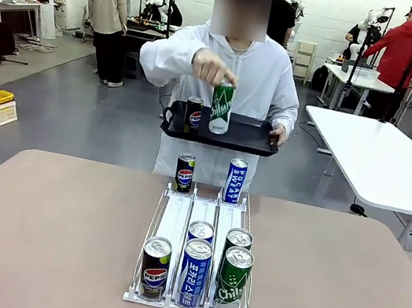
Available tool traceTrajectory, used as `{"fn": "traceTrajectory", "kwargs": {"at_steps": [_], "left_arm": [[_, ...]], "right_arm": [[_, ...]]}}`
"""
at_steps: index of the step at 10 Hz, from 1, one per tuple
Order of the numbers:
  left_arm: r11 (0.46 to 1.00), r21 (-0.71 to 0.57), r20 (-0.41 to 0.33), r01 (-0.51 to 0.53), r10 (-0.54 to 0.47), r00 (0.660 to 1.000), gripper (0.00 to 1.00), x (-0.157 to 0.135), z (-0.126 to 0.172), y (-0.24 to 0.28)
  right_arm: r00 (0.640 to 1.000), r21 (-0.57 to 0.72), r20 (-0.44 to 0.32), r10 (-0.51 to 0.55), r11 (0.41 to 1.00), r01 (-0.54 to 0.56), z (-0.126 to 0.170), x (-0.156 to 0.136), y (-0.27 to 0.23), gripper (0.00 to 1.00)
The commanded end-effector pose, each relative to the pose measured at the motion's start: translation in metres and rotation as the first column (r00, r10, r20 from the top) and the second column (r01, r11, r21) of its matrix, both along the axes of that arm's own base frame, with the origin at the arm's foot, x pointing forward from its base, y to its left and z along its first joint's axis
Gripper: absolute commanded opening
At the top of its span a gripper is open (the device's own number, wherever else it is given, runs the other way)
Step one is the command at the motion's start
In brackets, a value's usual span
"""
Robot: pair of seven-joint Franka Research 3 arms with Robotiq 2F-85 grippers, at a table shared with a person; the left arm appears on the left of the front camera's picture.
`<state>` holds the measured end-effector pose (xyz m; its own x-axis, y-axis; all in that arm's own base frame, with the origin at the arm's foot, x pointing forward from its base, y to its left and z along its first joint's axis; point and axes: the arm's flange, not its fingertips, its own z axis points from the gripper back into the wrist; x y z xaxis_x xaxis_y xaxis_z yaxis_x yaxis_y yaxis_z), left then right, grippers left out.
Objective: Retrieve and hand over the desired beverage to the person.
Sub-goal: Pick up another can of the same type that the person held from the Automatic Can Dispenser.
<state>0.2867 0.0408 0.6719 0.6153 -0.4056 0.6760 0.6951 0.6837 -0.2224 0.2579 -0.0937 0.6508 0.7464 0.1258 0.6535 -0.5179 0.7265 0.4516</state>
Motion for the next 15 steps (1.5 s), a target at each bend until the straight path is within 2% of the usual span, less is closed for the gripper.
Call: {"fn": "traceTrajectory", "kwargs": {"at_steps": [1, 15], "left_arm": [[1.0, -0.003, 0.003, 0.006, -0.006, 1.0, 1.0, 0.0001, 0.001, -0.0002], [1.0, -0.003, 0.003, 0.006, -0.006, 1.0, 1.0, 0.0001, 0.001, -0.0002]], "right_arm": [[1.0, 0.017, 0.011, 0.019, 1.0, -0.019, -0.0004, 0.0022, 0.0003, 1.0], [1.0, 0.017, 0.011, 0.019, 1.0, -0.019, -0.0004, 0.0022, 0.0003, 1.0]]}}
